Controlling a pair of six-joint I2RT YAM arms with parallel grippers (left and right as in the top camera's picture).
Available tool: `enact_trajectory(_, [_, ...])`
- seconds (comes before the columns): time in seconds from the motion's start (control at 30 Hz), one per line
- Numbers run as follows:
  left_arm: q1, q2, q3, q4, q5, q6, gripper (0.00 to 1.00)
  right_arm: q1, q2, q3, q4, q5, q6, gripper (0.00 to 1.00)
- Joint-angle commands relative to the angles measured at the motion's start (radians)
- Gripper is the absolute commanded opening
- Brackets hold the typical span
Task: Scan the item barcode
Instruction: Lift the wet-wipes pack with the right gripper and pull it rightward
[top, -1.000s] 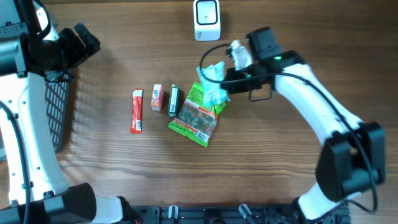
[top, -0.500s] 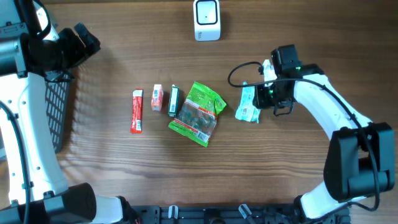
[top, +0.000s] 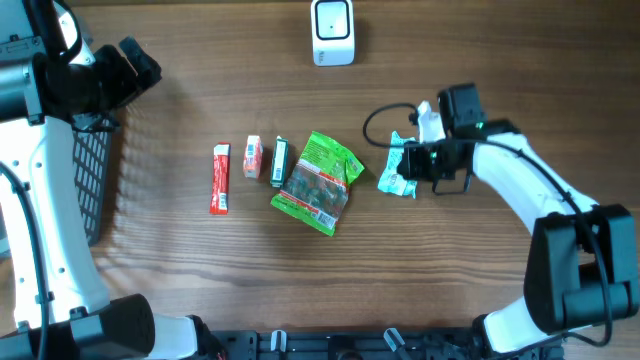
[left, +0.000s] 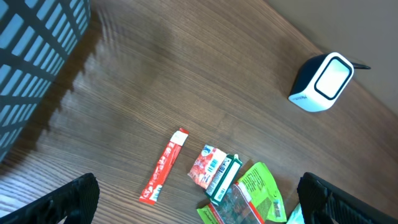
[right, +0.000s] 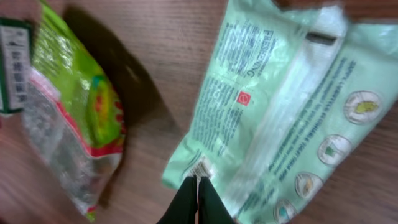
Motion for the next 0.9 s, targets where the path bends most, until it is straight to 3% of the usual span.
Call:
enact_trajectory(0.0, [0.0, 0.005, 0.0, 0.0, 0.012, -0.001, 1.0, 0.003, -0.009, -0.125, 0.104, -0.037, 0.033, 0.04])
enact_trajectory(0.2, [0.0, 0.005, 0.0, 0.0, 0.012, -0.001, 1.0, 0.003, -0.01, -0.235, 0.229, -0.045, 0.053, 0.04])
enact_trajectory(0.43, [0.0, 0.005, 0.0, 0.0, 0.012, -0.002, 1.0, 0.002, -0.102, -0.051, 0.012, -0.165, -0.024, 0.04])
enact_trajectory(0.53, [0.0, 0.005, 0.0, 0.0, 0.012, -0.001, 1.0, 0.002, -0.121, -0.039, 0.0, -0.164, -0.024, 0.04])
enact_trajectory(0.77, [0.0, 0.005, 0.0, 0.001, 0.012, -0.002, 1.0, 0.001, -0.032, -0.068, 0.05, -0.046, -0.013, 0.04])
enact_trajectory(0.87, [0.0, 0.005, 0.0, 0.0, 0.012, -0.001, 1.0, 0.001, 0.045, -0.068, 0.04, 0.063, 0.066, 0.04])
